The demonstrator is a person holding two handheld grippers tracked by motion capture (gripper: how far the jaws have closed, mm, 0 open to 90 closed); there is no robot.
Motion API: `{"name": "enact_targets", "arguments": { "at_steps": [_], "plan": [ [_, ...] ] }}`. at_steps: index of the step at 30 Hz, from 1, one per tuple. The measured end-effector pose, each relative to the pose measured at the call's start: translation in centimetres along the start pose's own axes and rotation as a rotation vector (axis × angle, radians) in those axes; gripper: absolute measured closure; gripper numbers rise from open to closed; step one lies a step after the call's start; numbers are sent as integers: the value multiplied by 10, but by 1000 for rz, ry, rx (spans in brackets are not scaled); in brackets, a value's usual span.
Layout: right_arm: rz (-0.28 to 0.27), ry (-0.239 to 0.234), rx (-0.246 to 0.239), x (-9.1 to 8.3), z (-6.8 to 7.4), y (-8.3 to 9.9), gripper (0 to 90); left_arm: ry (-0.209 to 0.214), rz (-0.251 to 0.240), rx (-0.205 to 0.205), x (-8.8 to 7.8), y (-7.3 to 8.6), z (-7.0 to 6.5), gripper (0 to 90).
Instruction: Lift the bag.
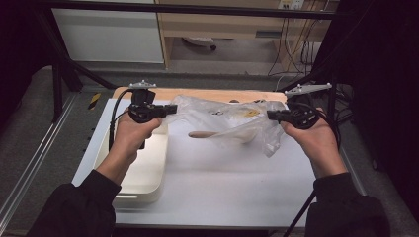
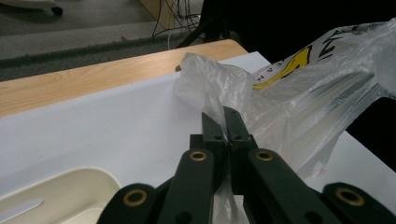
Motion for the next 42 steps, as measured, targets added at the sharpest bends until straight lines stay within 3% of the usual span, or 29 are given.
{"name": "enact_targets", "arguments": {
  "at_steps": [13, 23, 28, 42],
  "plan": [
    [-28, 11, 11, -13, -9, -24, 900, -2, -15, 2, -12, -13, 5, 900],
    [-48, 25, -6, -27, -9, -41, 900, 7, -20, 25, -20, -24, -1, 900],
    [-55, 30, -2, -32, -10, -45, 900, 11, -44, 30, -27, -32, -4, 900],
    [-36, 31, 21, -16, -19, -56, 900, 1, -102, 16, -45, -64, -1, 900]
  ]
}}
Point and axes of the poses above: each handheld gripper's, and its own axes: x roughly forward along the jaws, y roughly out of its underside, z roughly to its left, the point moved 5 cm from there along x, roughly forward along the jaws, and after that the axes turned 6 degrees about -y, right-handed, at the moved point
